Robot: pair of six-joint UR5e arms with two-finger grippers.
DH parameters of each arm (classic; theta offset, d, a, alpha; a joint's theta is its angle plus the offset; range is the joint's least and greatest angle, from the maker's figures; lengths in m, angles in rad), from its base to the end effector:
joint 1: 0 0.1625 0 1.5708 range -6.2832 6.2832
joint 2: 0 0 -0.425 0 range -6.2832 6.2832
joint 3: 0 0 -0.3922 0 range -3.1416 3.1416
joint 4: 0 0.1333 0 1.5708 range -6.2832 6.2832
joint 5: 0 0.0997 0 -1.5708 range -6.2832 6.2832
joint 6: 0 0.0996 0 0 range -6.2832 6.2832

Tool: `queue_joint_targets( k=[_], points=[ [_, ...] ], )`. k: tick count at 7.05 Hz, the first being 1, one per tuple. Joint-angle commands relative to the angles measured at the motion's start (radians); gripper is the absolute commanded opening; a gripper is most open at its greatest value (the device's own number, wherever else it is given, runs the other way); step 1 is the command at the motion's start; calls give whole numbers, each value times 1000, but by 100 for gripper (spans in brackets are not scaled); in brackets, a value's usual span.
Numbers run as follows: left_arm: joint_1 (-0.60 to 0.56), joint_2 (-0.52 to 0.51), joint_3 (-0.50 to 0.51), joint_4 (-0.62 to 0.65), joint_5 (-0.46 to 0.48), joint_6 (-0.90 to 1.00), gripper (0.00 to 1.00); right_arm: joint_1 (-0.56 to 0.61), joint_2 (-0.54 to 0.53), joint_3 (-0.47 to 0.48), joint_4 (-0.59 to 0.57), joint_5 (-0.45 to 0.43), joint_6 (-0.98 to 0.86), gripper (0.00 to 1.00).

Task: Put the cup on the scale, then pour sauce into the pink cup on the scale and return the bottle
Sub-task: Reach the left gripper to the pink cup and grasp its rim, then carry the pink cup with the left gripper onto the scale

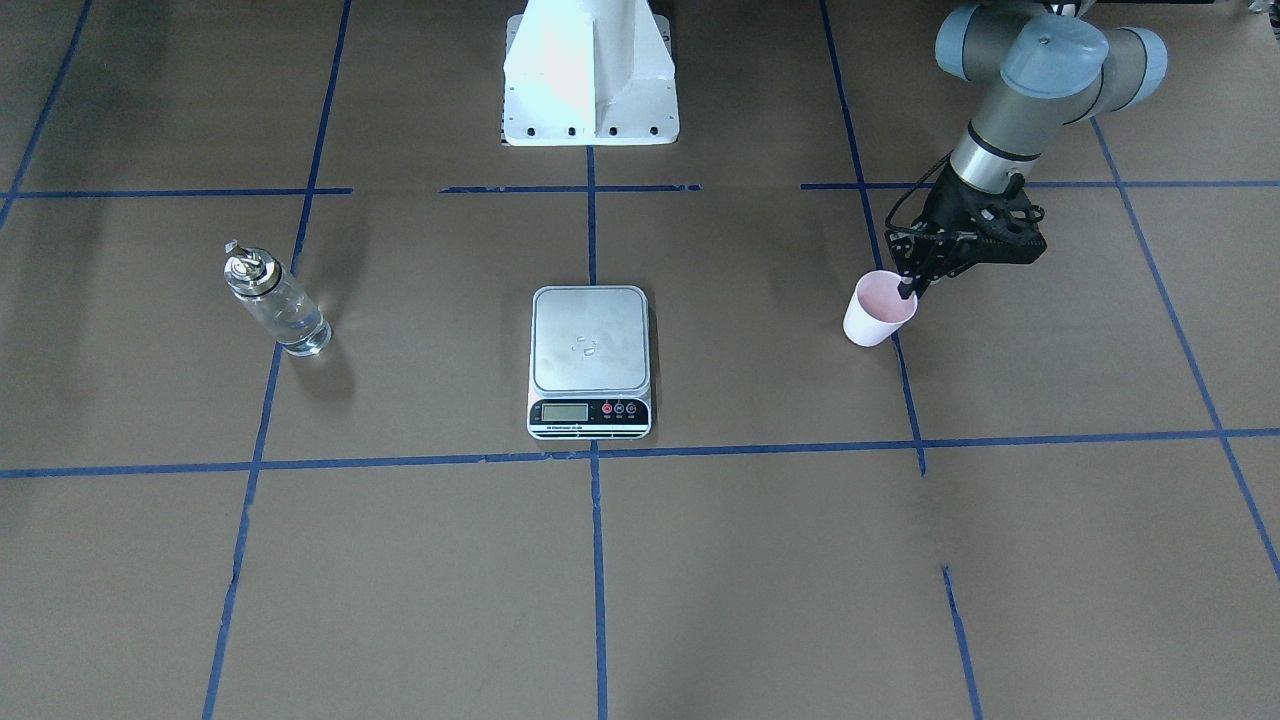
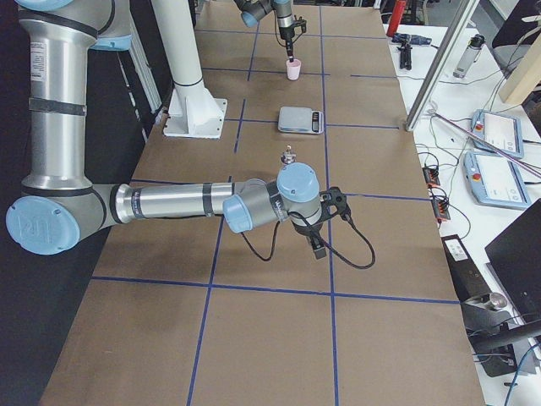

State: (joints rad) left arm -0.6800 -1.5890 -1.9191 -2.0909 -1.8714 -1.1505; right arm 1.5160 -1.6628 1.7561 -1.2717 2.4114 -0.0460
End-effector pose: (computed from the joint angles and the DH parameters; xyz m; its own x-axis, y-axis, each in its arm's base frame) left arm 0.3318 -0.4018 0.4297 0.6210 -0.0009 -0.7838 0.1849 0.9719 0.1453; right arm 0.0333 -0.4715 0.5724 0.6474 -0.3631 0.6701 0.0805 0.9069 0.4137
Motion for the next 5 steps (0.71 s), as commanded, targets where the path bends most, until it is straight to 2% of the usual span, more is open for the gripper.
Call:
queue_joint_targets(
  k=[1, 2, 3, 4, 5],
  points=[
    [2, -3, -6, 3, -3, 6, 0, 1, -2, 0, 0, 0, 0, 100],
    [0, -20, -41, 62, -9, 15, 0, 1, -2, 0, 0, 0, 0, 100],
    [0, -111, -104, 251, -12, 20, 0, 1, -2, 0, 0, 0, 0, 100],
    [0, -281, -115, 455, -12, 23, 0, 1, -9, 2, 0, 0, 0, 100],
    [7, -424, -106, 606, -14, 21, 0, 1, -9, 2, 0, 0, 0, 100]
  ],
)
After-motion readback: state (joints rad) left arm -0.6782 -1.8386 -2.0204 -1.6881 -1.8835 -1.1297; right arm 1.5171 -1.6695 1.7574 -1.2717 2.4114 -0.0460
